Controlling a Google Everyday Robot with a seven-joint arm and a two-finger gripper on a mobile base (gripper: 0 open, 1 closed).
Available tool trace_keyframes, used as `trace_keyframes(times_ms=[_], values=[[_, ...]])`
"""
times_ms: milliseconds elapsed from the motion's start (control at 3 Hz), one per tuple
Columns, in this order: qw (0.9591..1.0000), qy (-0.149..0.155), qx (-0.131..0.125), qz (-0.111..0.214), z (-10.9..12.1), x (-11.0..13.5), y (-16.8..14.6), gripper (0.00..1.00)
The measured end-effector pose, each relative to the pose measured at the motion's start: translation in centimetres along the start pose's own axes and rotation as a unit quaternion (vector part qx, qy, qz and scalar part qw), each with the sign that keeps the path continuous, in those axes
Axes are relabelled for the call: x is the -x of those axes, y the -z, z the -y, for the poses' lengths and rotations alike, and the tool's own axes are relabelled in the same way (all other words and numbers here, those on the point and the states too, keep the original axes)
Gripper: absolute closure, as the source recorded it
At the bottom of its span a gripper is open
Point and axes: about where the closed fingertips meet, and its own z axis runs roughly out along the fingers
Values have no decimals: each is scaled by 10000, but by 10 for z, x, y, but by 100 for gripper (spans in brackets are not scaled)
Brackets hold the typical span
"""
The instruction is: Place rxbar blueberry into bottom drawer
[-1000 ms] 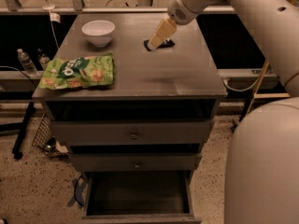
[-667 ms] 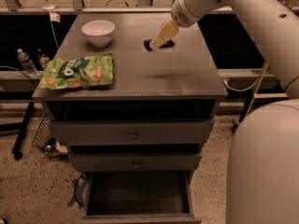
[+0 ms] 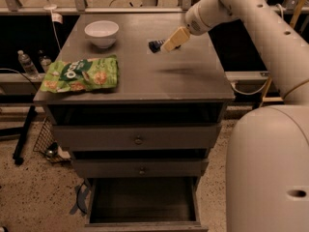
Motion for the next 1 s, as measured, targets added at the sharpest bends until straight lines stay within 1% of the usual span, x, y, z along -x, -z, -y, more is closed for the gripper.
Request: trace_keyframes(times_ms=[333, 667, 1000], values=[[9998, -181, 59, 100, 12, -11, -17, 0], [9987, -475, -5, 202, 26, -13, -36, 0], [9967, -771, -163, 197, 36, -14, -55, 0]])
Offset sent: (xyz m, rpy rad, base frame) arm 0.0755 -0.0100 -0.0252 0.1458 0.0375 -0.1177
